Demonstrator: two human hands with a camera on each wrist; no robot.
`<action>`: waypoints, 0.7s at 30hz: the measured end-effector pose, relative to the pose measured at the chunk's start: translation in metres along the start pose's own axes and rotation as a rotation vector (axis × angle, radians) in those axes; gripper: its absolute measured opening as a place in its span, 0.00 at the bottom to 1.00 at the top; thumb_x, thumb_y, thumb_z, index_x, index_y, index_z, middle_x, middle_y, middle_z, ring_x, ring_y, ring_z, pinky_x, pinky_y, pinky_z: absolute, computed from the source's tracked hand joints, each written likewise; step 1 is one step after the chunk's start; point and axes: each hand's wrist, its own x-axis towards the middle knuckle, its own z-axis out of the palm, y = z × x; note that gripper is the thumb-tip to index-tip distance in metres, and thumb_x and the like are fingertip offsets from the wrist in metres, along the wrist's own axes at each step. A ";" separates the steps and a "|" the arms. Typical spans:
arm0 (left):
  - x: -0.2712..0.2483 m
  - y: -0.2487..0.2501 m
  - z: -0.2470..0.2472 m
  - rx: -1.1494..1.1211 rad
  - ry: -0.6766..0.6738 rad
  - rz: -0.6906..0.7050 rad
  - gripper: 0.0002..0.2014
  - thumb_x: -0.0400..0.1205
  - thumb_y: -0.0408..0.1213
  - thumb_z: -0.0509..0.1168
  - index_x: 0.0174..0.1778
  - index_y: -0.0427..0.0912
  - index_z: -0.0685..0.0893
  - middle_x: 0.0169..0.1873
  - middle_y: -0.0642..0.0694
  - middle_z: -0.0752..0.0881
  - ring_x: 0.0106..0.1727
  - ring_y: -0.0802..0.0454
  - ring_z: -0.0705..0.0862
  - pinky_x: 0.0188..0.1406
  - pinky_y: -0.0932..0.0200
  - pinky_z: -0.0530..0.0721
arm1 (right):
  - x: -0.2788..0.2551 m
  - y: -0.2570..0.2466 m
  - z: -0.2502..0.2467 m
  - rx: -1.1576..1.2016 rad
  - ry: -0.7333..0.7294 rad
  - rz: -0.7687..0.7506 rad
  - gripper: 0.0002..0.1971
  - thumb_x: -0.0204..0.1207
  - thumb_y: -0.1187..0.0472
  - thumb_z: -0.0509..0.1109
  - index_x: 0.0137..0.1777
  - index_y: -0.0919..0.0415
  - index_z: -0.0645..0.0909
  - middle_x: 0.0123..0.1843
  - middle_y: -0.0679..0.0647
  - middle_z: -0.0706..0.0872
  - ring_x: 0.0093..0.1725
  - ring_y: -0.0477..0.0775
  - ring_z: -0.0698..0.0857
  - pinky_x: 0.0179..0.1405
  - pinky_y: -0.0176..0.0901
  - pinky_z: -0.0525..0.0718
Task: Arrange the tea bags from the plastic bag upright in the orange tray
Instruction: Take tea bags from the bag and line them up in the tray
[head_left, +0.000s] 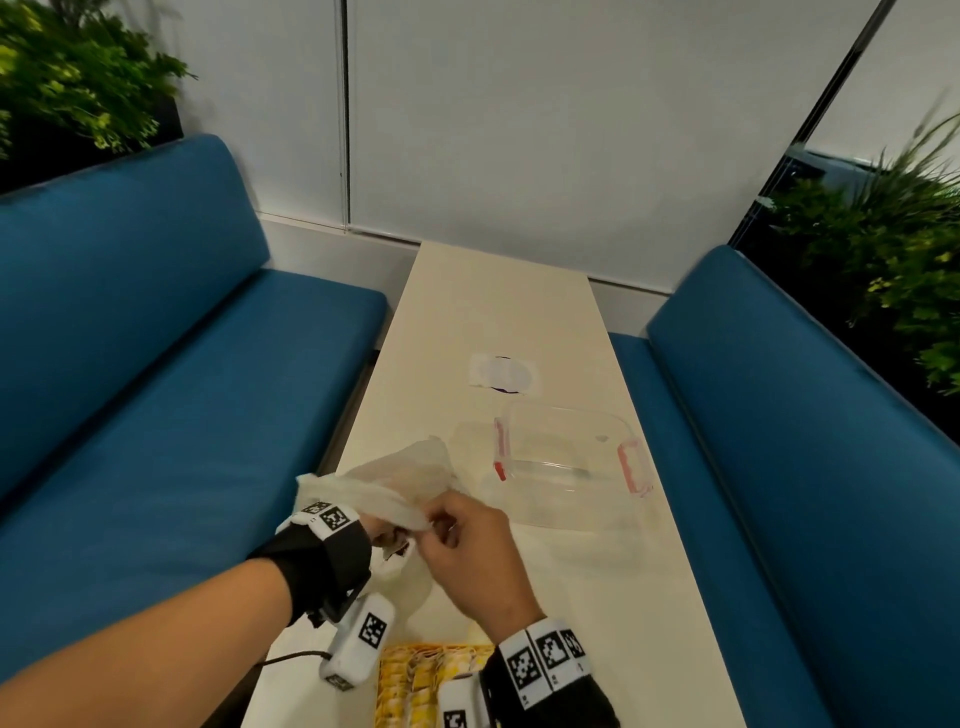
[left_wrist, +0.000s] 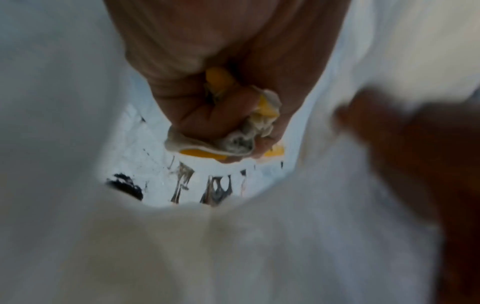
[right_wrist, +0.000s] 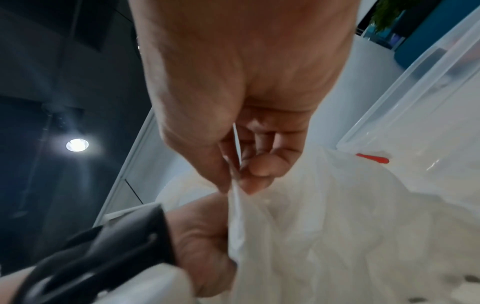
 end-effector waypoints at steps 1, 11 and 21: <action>-0.003 0.008 0.006 0.005 -0.033 -0.003 0.16 0.85 0.22 0.59 0.30 0.36 0.76 0.18 0.44 0.79 0.14 0.54 0.74 0.14 0.64 0.68 | 0.004 0.003 -0.003 -0.016 0.038 0.024 0.02 0.74 0.60 0.72 0.42 0.52 0.83 0.34 0.47 0.85 0.31 0.41 0.79 0.33 0.34 0.80; -0.077 0.036 -0.031 0.054 -0.209 0.172 0.20 0.74 0.52 0.76 0.44 0.35 0.90 0.33 0.43 0.90 0.30 0.48 0.81 0.32 0.55 0.79 | 0.027 0.009 -0.029 0.093 0.134 0.232 0.06 0.74 0.70 0.68 0.39 0.61 0.82 0.34 0.54 0.84 0.23 0.54 0.85 0.20 0.41 0.81; -0.126 0.019 -0.057 -0.281 -0.323 0.439 0.10 0.74 0.44 0.79 0.48 0.45 0.92 0.32 0.38 0.85 0.23 0.48 0.76 0.23 0.61 0.74 | 0.028 -0.007 -0.021 0.139 0.127 0.140 0.07 0.75 0.70 0.70 0.38 0.59 0.83 0.39 0.55 0.85 0.21 0.54 0.84 0.20 0.39 0.79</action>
